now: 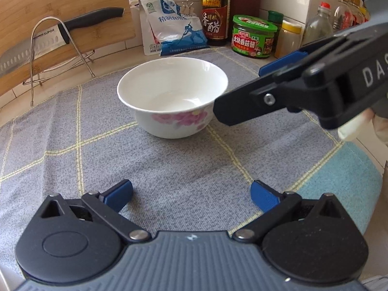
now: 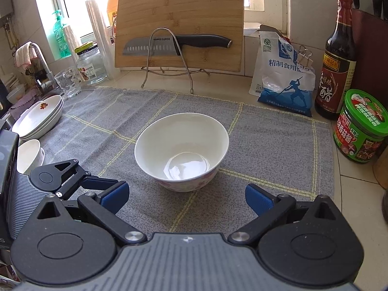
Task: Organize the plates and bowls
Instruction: 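Move the right tool to the floral white bowl on the towel, then grasp the rim of the floral bowl with the right tool, then carry the floral bowl with the right tool and lower it into the nested bowls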
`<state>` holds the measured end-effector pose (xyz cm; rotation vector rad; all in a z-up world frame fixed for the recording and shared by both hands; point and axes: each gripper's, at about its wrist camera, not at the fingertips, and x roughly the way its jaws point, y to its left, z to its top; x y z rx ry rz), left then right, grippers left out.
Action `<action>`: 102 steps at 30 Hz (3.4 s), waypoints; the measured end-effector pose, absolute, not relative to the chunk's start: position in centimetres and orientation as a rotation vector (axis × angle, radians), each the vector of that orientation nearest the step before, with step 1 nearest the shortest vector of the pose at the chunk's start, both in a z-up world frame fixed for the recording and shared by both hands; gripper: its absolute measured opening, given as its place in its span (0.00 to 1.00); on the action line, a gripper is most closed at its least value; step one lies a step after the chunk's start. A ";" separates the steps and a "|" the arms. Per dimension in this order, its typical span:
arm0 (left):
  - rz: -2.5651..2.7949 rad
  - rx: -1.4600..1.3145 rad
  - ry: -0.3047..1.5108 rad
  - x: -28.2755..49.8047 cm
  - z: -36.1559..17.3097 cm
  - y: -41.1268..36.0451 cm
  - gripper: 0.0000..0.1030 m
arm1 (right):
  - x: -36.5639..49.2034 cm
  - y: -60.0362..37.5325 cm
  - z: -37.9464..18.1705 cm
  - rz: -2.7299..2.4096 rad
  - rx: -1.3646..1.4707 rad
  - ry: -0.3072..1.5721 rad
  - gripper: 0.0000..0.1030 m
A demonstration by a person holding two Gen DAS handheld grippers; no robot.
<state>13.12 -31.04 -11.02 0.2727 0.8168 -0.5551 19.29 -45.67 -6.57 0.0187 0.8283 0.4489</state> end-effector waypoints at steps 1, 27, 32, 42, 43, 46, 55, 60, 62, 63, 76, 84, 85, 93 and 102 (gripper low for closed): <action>-0.554 0.270 0.811 13.2 -11.0 -31.0 1.00 | 19.5 -45.6 -6.6 0.455 0.014 0.830 1.00; -0.474 0.243 0.581 15.0 -9.7 -31.3 0.99 | 26.9 -44.4 -7.1 0.613 -0.073 0.849 0.99; -0.493 0.225 0.581 15.8 -9.4 -31.6 0.94 | 27.8 -44.6 -7.4 0.644 -0.046 0.875 0.86; -0.490 0.199 0.583 16.6 -9.0 -31.5 0.90 | 28.8 -45.0 -7.2 0.663 -0.017 0.900 0.72; -0.491 0.198 0.585 16.6 -9.0 -31.5 0.90 | 28.8 -45.0 -7.3 0.664 -0.015 0.903 0.72; -0.492 0.187 0.589 16.7 -9.0 -31.4 0.90 | 28.9 -44.9 -7.4 0.662 -0.020 0.909 0.71; -0.496 0.185 0.607 16.8 -8.9 -31.4 0.90 | 28.9 -44.9 -7.3 0.666 0.000 0.919 0.71; -0.491 0.201 0.629 16.2 -8.5 -31.1 0.90 | 28.3 -44.8 -6.6 0.694 0.019 0.928 0.71; -0.490 0.202 0.634 15.8 -8.2 -30.8 0.90 | 27.8 -44.4 -6.2 0.703 0.022 0.931 0.71; -0.490 0.200 0.638 15.6 -8.0 -30.5 0.90 | 27.6 -44.2 -6.0 0.706 0.023 0.931 0.71; -0.521 0.211 0.651 11.5 -4.2 -27.2 0.90 | 23.6 -41.0 -2.2 0.720 0.063 0.935 0.71; -0.519 0.206 0.643 9.0 -2.2 -24.0 0.90 | 21.4 -37.4 -0.4 0.738 0.056 0.918 0.71; -0.515 0.206 0.641 8.7 -1.9 -23.5 0.90 | 21.1 -36.9 -0.2 0.743 0.056 0.915 0.71; -0.490 0.198 0.624 6.8 -0.3 -19.6 0.90 | 19.7 -32.6 0.9 0.768 0.031 0.903 0.71; -0.461 0.188 0.620 5.1 0.2 -15.1 0.90 | 18.5 -27.8 1.4 0.803 0.017 0.897 0.71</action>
